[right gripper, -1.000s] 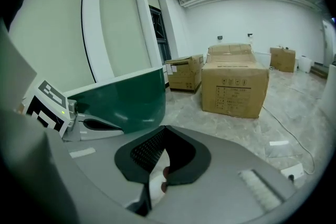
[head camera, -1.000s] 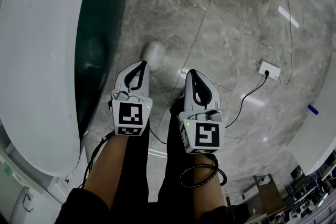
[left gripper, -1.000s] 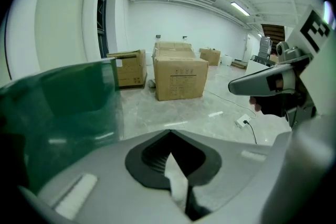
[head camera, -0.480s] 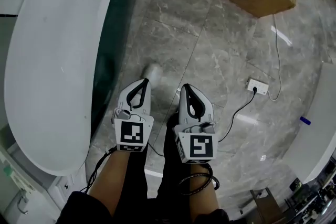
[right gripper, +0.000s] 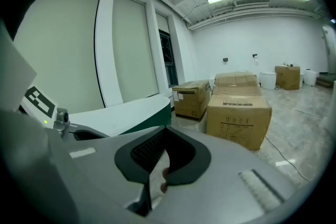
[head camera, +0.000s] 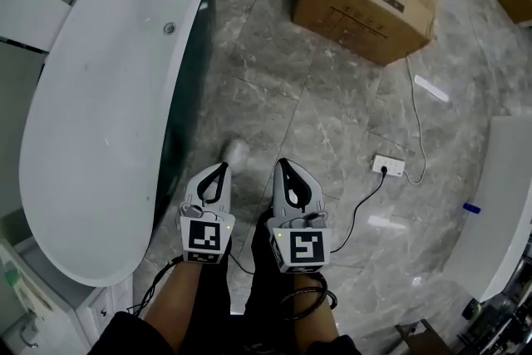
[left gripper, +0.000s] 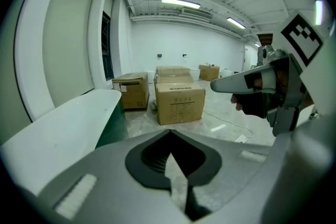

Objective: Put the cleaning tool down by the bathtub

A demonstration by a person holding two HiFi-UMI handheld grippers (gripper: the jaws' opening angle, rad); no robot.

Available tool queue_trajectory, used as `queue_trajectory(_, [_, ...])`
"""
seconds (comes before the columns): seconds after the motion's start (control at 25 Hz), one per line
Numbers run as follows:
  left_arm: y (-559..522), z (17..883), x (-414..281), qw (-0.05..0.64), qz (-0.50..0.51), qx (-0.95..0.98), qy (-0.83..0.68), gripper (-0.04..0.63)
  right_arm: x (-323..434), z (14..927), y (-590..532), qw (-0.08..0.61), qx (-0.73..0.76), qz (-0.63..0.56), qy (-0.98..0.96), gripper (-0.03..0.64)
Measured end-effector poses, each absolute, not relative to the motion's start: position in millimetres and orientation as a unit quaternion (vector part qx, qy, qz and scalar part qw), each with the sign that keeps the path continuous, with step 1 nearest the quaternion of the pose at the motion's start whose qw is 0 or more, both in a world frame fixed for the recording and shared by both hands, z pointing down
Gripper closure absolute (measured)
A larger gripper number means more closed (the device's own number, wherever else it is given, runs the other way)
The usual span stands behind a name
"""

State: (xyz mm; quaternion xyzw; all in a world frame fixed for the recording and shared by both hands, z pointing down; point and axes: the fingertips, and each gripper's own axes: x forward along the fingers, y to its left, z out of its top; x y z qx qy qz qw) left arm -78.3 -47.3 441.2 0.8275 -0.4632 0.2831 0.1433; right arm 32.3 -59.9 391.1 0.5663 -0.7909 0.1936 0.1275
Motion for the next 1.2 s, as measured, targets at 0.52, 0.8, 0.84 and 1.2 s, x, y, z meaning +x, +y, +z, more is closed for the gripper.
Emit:
queue_trajectory(0.52, [-61,340,-67,0.124,0.227,0.837,-0.483,0.595,52,300,-66,0.09,0.583,0.161,-0.791,0.595])
queue_trajectory(0.8, [-56,296,-65,0.099,0.216,0.841,-0.487,0.595,55,264,-59,0.091,0.576,0.149,-0.799,0.597])
queue_trajectory(0.84, [-55,289,-66,0.091,0.217,0.841,-0.488,0.595,55,259,-58,0.088,0.574,0.144,-0.801,0.595])
queue_trajectory(1.2, [-59,248,-67,0.097,0.202,0.838,-0.498,0.595,66,219,-56,0.076,0.583,0.119,-0.8,0.595])
